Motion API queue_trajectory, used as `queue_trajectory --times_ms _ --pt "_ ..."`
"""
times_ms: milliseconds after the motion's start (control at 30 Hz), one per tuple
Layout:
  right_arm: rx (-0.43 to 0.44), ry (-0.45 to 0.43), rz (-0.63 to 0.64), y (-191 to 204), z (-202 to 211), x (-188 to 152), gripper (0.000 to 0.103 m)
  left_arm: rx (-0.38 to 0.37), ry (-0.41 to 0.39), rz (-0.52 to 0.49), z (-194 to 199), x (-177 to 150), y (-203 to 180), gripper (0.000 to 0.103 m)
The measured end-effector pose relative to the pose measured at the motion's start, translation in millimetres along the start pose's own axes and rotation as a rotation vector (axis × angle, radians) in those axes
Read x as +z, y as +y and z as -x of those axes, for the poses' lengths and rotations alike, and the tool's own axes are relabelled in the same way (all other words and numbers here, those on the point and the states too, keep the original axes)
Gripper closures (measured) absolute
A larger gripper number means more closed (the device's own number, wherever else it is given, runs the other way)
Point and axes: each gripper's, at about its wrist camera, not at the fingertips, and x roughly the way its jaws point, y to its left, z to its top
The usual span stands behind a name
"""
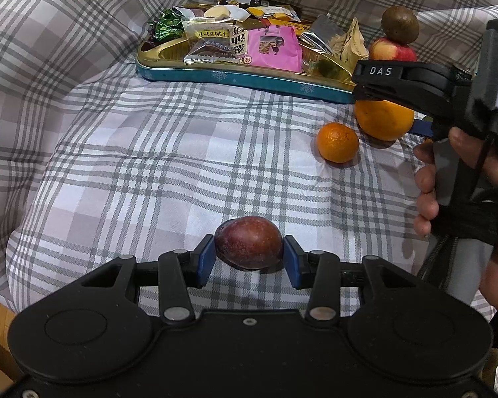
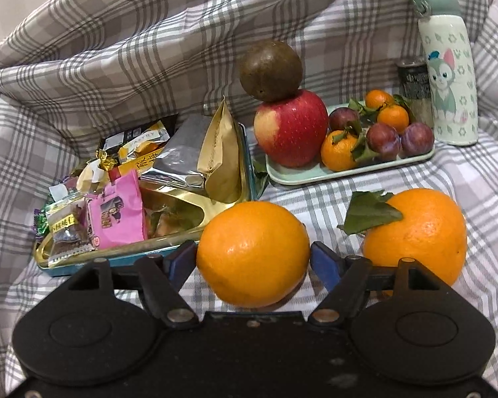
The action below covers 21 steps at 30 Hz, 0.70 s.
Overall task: Organize fruits
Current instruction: 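Carry the orange with the right tool while the left tool carries the passion fruit toward the tray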
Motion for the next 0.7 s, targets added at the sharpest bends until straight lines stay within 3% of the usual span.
queue_trajectory --times_ms 367,700 --pt "0.02 0.019 0.049 -7 18 -6 0.028 -0.017 -0.012 -0.002 15 -4 -7 0.052" --pt "0.069 0.071 0.095 -32 79 -33 0.028 -0.026 -0.014 -0.019 48 -22 -17 0.052"
